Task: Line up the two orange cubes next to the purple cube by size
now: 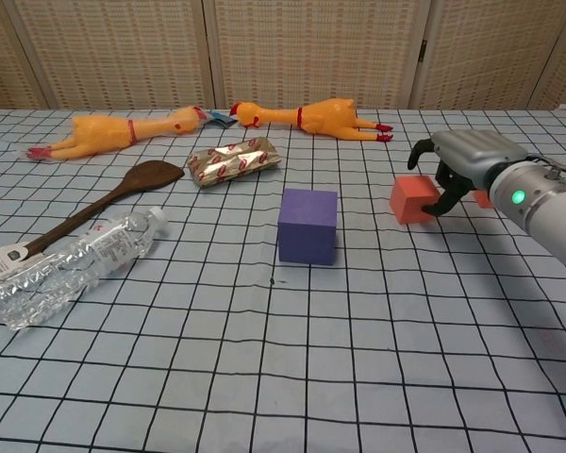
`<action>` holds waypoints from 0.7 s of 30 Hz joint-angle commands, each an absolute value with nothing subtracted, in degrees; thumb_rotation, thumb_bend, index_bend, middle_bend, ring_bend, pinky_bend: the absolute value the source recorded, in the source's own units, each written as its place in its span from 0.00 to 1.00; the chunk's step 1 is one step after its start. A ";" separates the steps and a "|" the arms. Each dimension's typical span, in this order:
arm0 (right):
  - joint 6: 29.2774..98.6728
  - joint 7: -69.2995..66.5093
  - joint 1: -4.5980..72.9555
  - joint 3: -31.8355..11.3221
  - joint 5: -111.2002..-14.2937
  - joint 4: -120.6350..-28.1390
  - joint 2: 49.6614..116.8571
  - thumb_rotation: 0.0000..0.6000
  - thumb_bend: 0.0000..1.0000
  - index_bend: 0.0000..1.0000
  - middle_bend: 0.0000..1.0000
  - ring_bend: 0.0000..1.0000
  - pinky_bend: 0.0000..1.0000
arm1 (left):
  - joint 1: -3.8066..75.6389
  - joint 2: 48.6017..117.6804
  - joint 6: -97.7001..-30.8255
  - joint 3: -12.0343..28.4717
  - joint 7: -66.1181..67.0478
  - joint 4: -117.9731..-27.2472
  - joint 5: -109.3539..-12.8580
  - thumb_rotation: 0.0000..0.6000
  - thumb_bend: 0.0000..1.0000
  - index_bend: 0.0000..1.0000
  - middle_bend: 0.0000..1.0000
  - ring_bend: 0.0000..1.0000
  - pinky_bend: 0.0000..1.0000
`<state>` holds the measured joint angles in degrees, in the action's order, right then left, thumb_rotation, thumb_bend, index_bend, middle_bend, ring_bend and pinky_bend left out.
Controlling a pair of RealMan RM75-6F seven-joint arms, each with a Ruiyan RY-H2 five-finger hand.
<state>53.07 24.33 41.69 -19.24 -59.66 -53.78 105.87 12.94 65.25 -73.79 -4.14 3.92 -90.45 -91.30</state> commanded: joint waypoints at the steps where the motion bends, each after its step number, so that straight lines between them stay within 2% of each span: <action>1: 52.51 22.98 42.45 -18.72 -59.96 -51.56 107.23 1.00 0.12 0.32 0.90 0.83 0.96 | 12.97 65.27 -73.73 -4.17 3.90 -90.42 -91.35 1.00 0.48 0.25 0.39 0.33 0.60; 9: 52.71 20.65 42.69 -17.53 -61.51 -49.54 108.22 1.00 0.12 0.37 0.90 0.83 0.96 | 12.99 65.29 -73.75 -4.25 3.89 -90.37 -91.49 1.00 0.48 0.25 0.39 0.33 0.60; 13: 53.61 19.84 42.46 -17.14 -62.35 -49.66 108.16 1.00 0.12 0.44 0.91 0.84 0.96 | 13.03 65.34 -73.62 -4.27 3.92 -90.32 -91.46 1.00 0.48 0.25 0.39 0.33 0.60; 21: 57.84 18.10 40.06 -16.08 -64.71 -55.75 105.22 1.00 0.12 0.53 0.91 0.84 0.96 | 13.22 65.58 -73.16 -4.44 4.51 -90.36 -91.55 1.00 0.48 0.25 0.39 0.33 0.60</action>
<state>56.81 18.84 41.11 -16.60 -63.87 -53.23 106.68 13.20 65.56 -73.20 -4.43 4.47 -90.33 -91.56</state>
